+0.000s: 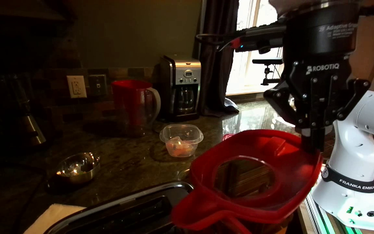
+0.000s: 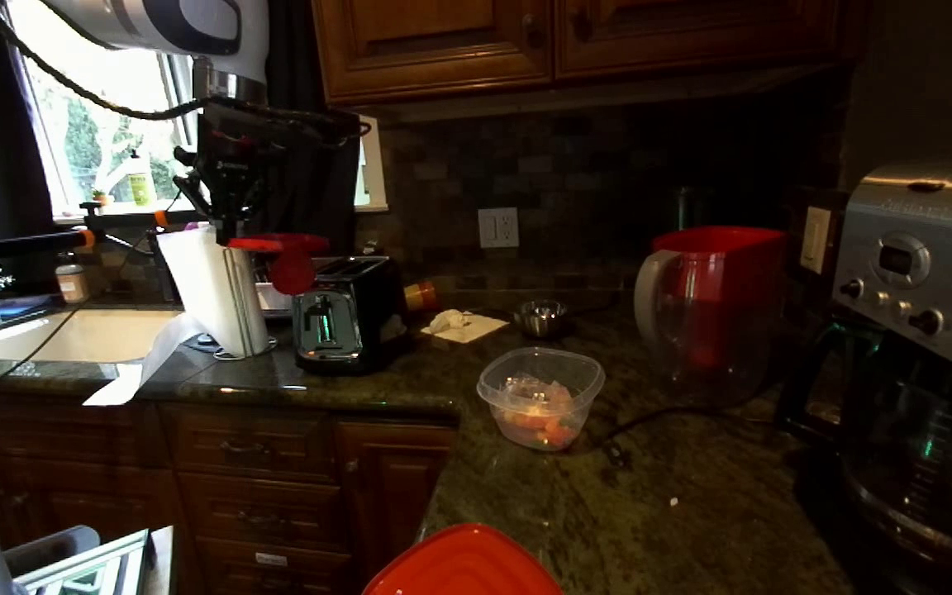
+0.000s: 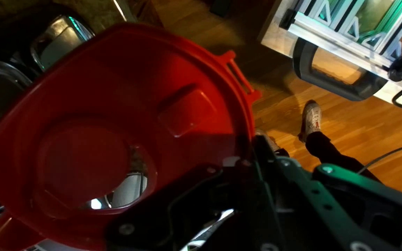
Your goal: Put the orange lid on the left on top of the toaster
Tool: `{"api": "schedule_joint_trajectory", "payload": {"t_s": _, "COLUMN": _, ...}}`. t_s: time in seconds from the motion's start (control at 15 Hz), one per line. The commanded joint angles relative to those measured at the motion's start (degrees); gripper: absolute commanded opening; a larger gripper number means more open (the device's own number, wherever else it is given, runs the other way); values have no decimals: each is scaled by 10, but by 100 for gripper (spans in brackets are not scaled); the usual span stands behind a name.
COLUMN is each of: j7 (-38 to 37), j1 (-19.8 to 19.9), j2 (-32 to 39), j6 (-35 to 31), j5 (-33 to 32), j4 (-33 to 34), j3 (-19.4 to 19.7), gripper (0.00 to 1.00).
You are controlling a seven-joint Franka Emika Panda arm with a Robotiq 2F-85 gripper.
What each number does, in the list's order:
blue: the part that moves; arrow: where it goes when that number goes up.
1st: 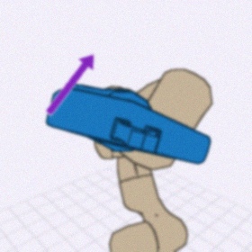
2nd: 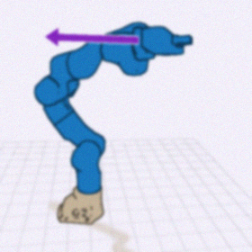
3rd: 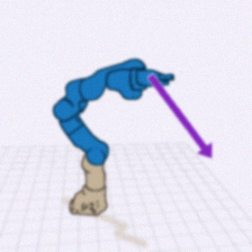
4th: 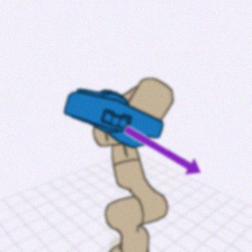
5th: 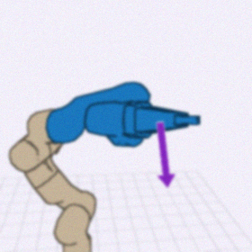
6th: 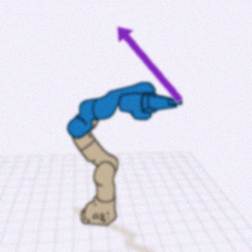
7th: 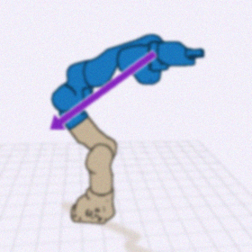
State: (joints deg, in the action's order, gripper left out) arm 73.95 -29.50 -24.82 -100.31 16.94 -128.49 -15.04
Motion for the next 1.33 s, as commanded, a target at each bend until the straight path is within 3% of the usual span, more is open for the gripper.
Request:
{"api": "schedule_joint_trajectory", "payload": {"t_s": 0.0, "j7": 7, "j1": 7, "j2": 27, "j6": -62, "j5": 16, "j4": -2, "j3": -7, "gripper": 2}}
{"api": "schedule_joint_trajectory", "payload": {"t_s": 0.53, "j7": 1, "j1": 4, "j2": 93, "j6": -161, "j5": 18, "j4": 11, "j3": -22, "gripper": 2}}
{"api": "schedule_joint_trajectory", "payload": {"t_s": 1.27, "j7": -35, "j1": 20, "j2": 192, "j6": -230, "j5": 6, "j4": 64, "j3": -44, "gripper": 2}}
